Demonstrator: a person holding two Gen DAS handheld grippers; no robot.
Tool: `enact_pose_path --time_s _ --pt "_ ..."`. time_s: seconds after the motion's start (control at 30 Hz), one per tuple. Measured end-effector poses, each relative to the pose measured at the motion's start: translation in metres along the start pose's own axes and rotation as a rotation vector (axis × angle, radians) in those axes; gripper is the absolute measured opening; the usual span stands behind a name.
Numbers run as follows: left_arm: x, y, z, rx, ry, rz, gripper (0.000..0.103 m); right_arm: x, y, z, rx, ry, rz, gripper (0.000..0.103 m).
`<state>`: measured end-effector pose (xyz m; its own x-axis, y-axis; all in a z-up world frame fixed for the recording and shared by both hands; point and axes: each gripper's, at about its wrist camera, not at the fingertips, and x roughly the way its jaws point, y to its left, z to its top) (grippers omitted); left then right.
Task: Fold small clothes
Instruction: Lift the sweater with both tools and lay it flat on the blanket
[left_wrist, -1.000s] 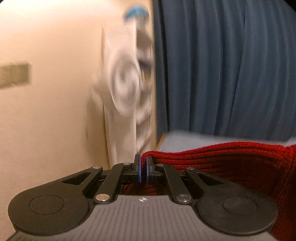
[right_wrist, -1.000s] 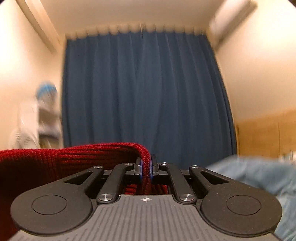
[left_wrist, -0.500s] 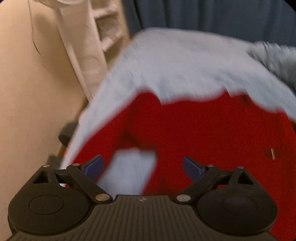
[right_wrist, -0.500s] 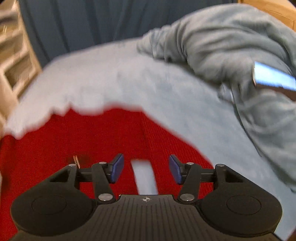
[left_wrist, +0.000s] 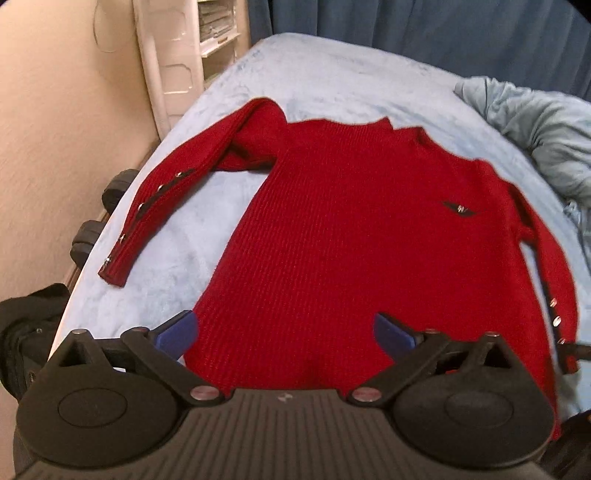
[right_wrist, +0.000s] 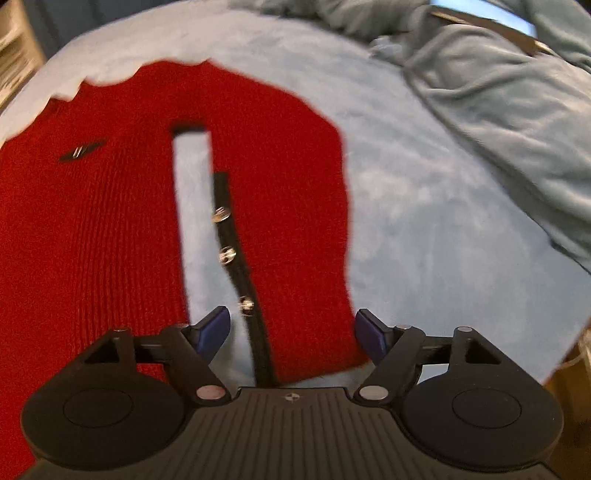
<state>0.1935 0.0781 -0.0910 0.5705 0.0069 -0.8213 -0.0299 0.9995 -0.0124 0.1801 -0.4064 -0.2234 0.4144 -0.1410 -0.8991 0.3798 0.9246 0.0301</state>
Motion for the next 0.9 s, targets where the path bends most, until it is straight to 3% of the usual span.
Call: enact_pose_path --time_s 0.03,0.07,0.1,0.13,0.17,0.3,0.33,0.4,0.47,0.5,0.53,0.57,0.67,0.9 --pt "-0.002 -0.001 0.004 -0.008 -0.001 -0.005 0.102 0.003 0.004 -0.001 -0.032 0.011 -0.004 0.071" --pt "-0.005 -0.003 0.007 -0.014 -0.002 -0.008 0.102 0.008 0.011 0.001 -0.067 0.029 -0.017 0.056" --pt "-0.009 -0.005 0.009 -0.017 -0.005 -0.009 0.102 0.01 0.015 0.001 -0.095 0.036 -0.024 0.021" --pt "-0.012 -0.008 0.011 -0.017 -0.013 -0.01 0.102 0.009 0.019 0.005 -0.126 0.025 -0.037 0.009" --pt "-0.015 -0.009 0.013 -0.015 -0.018 -0.011 0.102 0.005 0.02 0.011 -0.154 0.004 -0.02 0.009" --pt "-0.021 -0.02 0.018 0.01 -0.029 -0.004 0.102 -0.04 -0.007 0.059 -0.03 -0.175 0.047 0.008" --pt "-0.022 -0.022 0.018 0.016 -0.033 -0.001 0.102 -0.051 -0.02 0.075 0.024 -0.234 0.035 0.008" --pt "-0.024 -0.027 0.019 0.025 -0.04 0.003 0.102 -0.072 -0.057 0.109 0.188 -0.367 -0.067 0.011" --pt "-0.026 -0.029 0.02 0.025 -0.044 0.002 0.102 -0.08 -0.1 0.134 0.392 -0.452 -0.257 0.025" --pt "-0.027 -0.029 0.019 0.024 -0.044 -0.001 0.102 -0.08 -0.116 0.139 0.46 -0.458 -0.338 0.054" --pt "-0.028 -0.029 0.019 0.023 -0.044 -0.002 0.102 -0.077 -0.129 0.142 0.502 -0.432 -0.396 0.071" --pt "-0.028 -0.029 0.018 0.023 -0.042 -0.003 0.102 -0.073 -0.139 0.141 0.514 -0.388 -0.397 0.069" --pt "-0.023 -0.027 0.014 0.026 -0.018 0.008 0.102 -0.072 -0.147 0.105 0.492 -0.335 -0.239 0.069" --pt "-0.033 -0.022 -0.013 0.075 0.002 0.038 0.102 -0.114 -0.087 -0.02 0.301 -0.236 0.037 0.069"
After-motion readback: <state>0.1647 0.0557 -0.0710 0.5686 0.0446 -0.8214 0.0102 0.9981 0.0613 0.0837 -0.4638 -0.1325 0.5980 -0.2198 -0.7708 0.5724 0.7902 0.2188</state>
